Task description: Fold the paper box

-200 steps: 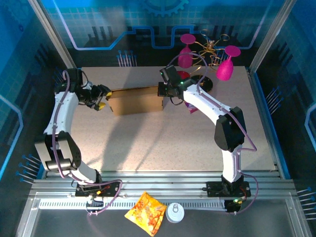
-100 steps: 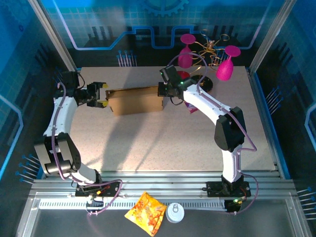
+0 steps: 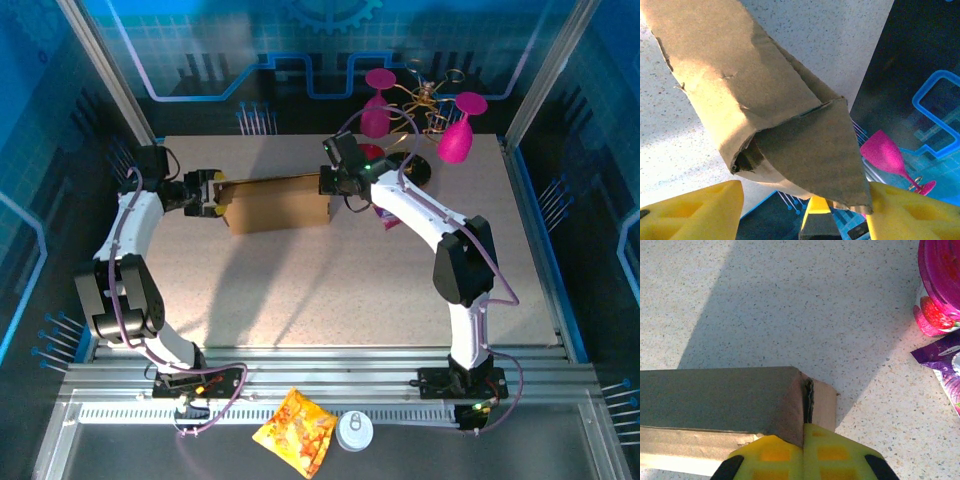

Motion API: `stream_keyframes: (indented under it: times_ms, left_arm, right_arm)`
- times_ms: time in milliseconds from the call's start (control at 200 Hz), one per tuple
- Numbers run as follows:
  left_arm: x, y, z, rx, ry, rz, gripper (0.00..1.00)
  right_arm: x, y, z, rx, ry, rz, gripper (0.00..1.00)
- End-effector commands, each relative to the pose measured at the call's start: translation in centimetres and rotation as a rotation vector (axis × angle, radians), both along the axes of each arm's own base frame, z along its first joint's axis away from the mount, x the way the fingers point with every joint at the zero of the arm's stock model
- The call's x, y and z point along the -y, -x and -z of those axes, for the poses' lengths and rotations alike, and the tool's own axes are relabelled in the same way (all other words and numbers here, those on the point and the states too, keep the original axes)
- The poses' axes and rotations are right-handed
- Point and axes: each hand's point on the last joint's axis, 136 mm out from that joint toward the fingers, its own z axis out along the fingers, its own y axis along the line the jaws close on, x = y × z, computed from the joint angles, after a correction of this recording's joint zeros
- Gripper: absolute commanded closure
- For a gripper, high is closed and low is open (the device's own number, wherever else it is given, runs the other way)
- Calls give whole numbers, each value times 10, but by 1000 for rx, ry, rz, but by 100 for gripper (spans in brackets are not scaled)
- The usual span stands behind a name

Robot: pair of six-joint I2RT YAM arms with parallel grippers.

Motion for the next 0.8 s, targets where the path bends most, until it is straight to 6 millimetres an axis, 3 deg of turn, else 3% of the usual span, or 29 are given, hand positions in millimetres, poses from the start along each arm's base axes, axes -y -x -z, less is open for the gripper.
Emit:
stream_keyframes:
  times_ms: [0, 405, 630, 795]
  left_arm:
    - [3, 3, 15, -32, 15, 12, 40]
    - [5, 15, 31, -47, 9, 9, 51]
    - [5, 19, 38, -61, 3, 0, 56]
    - [4, 22, 44, -72, 4, -6, 58]
  right_arm:
    - [4, 15, 41, -124, 76, -21, 100]
    - [3, 14, 39, -134, 57, -27, 100]
    - [0, 16, 26, -126, 40, -44, 100]
    - [-3, 19, 15, -139, 7, -70, 86]
